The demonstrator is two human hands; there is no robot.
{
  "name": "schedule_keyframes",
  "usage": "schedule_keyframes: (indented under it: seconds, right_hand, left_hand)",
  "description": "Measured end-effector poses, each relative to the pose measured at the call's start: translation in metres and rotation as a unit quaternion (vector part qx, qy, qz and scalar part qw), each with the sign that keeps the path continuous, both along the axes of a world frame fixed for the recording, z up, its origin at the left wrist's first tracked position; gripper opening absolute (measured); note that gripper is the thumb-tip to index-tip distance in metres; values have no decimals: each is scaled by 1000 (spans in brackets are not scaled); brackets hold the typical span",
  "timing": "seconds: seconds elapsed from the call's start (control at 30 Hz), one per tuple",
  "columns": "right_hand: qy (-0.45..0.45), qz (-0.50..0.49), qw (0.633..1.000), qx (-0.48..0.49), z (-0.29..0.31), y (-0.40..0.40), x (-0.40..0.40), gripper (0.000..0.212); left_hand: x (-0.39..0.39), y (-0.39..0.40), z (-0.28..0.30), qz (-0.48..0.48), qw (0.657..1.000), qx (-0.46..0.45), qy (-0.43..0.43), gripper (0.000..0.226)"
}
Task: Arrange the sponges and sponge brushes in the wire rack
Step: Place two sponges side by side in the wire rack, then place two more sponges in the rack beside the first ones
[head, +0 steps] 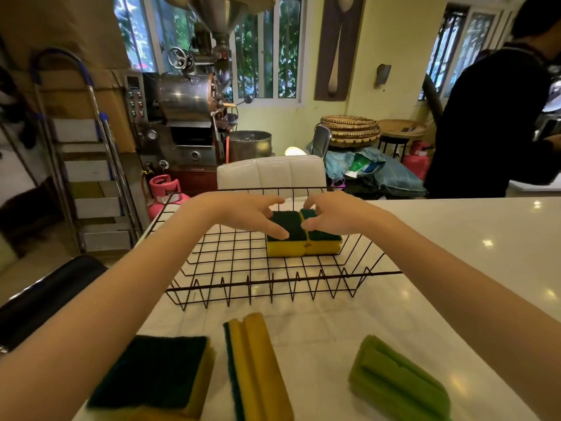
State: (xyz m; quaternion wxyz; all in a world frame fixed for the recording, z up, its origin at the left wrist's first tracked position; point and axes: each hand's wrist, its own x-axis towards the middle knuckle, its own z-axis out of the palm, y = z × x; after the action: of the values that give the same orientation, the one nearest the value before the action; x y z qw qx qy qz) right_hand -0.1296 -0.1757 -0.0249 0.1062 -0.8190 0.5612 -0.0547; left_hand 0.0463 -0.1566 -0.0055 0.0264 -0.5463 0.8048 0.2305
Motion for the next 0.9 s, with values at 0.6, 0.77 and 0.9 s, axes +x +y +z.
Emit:
schedule_keyframes:
  seconds: [0.6,0.77,0.9]
  right_hand:
    - [-278,137,943,-123,-59,161,32,58]
    - [-178,192,964,-53,-67,171,37,73]
    - [-156,226,961,19,-63,170,36,69]
  left_hand:
    - [66,167,-58,68,937,-248,236,45]
    - [79,176,-77,90,950,-200,223,38]
    - [91,173,-84,100,965,-165,180,39]
